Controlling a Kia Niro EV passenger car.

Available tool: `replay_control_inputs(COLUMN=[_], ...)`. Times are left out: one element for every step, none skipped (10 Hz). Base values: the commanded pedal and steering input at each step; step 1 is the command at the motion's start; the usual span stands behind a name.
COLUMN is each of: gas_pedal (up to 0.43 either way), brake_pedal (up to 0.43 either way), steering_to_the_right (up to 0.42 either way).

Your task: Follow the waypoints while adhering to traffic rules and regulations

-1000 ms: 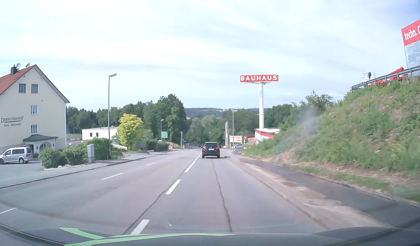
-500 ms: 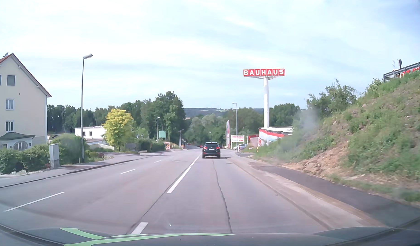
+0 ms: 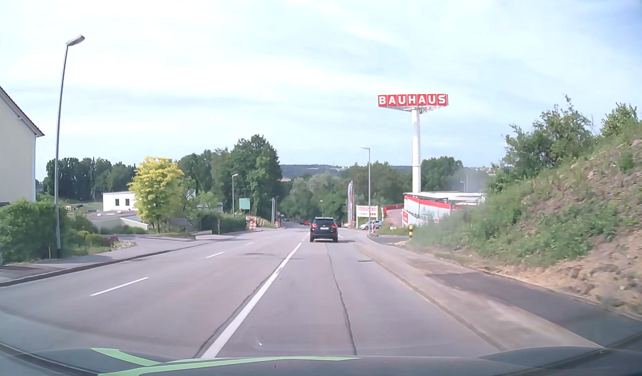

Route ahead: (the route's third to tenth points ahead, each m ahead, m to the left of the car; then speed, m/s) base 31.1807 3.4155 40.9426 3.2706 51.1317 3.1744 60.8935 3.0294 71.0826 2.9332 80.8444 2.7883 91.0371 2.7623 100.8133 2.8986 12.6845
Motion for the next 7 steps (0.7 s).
replay_control_inputs(gas_pedal=[0.000, 0.000, 0.000, 0.000, 0.000, 0.000, 0.000], brake_pedal=[0.085, 0.091, 0.091, 0.091, 0.091, 0.091, 0.098], steering_to_the_right=[-0.001, -0.001, -0.001, -0.001, -0.001, -0.001, -0.001])
